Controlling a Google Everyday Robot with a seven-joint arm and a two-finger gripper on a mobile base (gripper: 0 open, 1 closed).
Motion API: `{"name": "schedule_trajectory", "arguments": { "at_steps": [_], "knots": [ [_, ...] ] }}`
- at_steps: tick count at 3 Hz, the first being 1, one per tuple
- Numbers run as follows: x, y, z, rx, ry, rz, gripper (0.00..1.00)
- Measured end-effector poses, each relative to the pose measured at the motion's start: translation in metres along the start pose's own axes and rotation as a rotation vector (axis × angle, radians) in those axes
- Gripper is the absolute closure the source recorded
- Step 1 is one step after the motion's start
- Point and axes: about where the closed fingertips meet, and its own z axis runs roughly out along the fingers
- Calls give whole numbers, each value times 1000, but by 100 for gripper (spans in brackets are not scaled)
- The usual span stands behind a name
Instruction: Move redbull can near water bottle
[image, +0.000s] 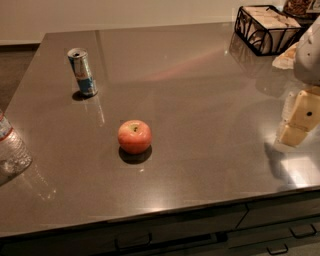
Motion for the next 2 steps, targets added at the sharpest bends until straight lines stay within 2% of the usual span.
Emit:
{"name": "schedule_trajectory", "arguments": {
  "at_steps": [1, 2],
  "knots": [
    [0, 0, 0, 0, 0, 0, 0],
    [-15, -18, 10, -9, -53, 23, 0]
  ]
}}
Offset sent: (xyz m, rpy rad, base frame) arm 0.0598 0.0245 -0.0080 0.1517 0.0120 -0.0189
